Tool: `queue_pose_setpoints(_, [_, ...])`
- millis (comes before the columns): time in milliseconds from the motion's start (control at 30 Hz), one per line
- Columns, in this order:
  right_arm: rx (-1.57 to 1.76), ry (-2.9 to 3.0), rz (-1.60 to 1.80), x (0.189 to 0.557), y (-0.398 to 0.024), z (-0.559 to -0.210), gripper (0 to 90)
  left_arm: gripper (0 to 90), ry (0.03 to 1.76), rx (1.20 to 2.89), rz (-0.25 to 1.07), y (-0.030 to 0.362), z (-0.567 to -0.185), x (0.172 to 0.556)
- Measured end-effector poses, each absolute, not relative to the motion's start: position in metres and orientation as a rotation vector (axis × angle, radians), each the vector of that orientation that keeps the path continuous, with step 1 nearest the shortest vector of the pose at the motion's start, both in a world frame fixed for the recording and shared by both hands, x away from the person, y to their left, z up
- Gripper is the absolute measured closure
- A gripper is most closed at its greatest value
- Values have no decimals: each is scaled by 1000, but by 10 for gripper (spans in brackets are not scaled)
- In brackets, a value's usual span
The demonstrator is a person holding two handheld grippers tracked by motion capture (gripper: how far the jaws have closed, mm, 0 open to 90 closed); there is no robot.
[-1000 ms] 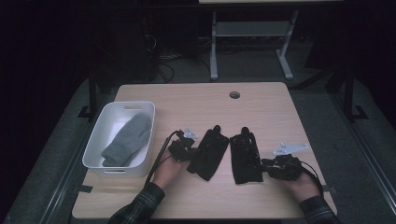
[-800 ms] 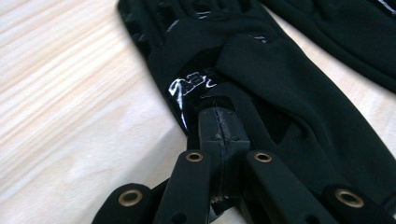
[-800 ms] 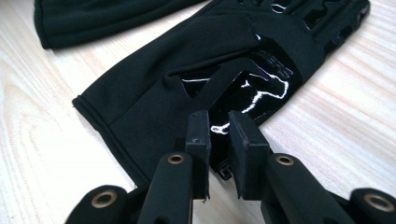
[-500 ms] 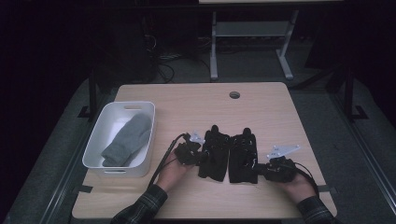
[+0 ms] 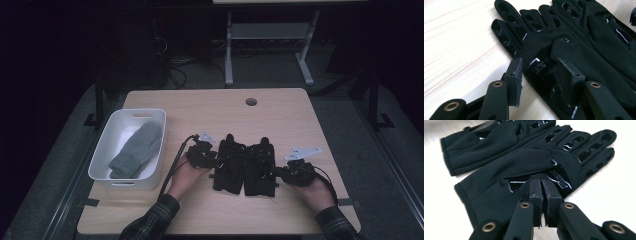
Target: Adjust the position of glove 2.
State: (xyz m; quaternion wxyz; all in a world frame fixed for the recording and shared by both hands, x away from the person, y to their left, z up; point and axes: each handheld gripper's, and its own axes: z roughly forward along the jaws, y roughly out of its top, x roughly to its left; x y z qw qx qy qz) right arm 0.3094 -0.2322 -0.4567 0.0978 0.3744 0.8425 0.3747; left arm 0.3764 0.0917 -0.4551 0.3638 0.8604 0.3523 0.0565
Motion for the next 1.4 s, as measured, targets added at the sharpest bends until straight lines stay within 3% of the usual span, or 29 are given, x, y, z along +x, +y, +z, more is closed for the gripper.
queue_pose_setpoints(167, [1116,2474,1111,313,-233,-458,900,574,921,2220,149,90,-464,379])
queue_pose_setpoints(533, [1109,2522,1054,315,-226,-467,900,833,887,2219,161,87,-466,378])
queue_pose_setpoints(1400, [1024,2579,1063,312,-199,-466,900,847,862,2046,-23,97,-431,380])
